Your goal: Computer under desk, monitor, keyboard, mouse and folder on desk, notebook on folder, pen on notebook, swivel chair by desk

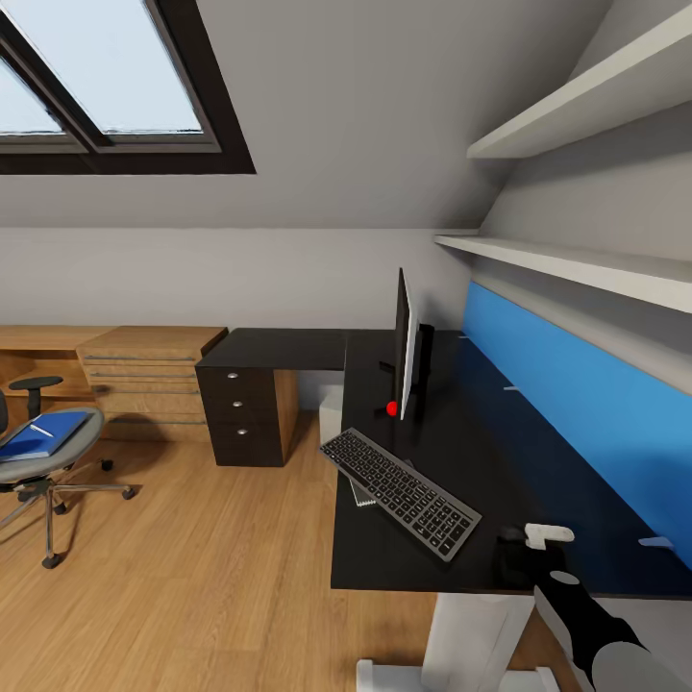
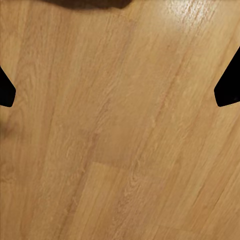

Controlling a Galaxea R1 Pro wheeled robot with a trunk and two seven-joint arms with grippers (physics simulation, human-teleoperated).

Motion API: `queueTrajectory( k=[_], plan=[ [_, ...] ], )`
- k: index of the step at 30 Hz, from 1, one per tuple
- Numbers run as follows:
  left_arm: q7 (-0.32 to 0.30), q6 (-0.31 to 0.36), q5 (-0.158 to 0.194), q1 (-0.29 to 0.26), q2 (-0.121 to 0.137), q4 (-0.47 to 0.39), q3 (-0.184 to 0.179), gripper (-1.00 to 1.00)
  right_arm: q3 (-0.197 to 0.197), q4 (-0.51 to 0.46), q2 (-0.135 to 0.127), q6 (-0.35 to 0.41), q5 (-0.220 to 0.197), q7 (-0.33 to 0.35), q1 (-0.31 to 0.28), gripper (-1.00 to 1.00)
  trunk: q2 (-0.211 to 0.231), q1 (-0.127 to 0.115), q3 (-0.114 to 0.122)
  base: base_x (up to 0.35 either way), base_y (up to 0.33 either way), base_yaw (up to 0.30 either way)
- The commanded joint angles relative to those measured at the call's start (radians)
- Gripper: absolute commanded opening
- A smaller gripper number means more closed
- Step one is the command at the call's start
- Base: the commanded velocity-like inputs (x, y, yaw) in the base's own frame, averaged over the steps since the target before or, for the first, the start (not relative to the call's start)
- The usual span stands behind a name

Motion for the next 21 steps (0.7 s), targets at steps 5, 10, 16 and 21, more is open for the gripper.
queueTrajectory(
  k=[5,10,16,21],
  plan=[
    [0.007,-0.005,0.011,-0.001,0.001,0.001,-0.009,1.00,0.003,0.037,0.001,0.001,-0.009,0.001,0.000,-1.00,0.000,0.000,-0.001,0.000,0.000,0.000],
    [0.007,-0.006,0.011,-0.001,0.001,0.001,-0.008,1.00,0.003,0.037,0.001,0.001,-0.009,0.000,0.000,-1.00,0.000,0.000,-0.001,0.000,0.000,0.000],
    [0.003,-0.007,0.009,-0.001,0.002,0.001,-0.012,1.00,0.001,0.004,-0.001,0.001,-0.009,-0.001,0.000,-1.00,0.014,-0.008,0.005,0.000,0.000,0.000],
    [0.003,-0.007,0.009,-0.001,0.002,0.001,-0.012,1.00,0.001,0.004,-0.001,0.001,-0.009,-0.001,0.000,-1.00,0.049,-0.027,0.021,0.000,0.000,0.000]
  ],
)
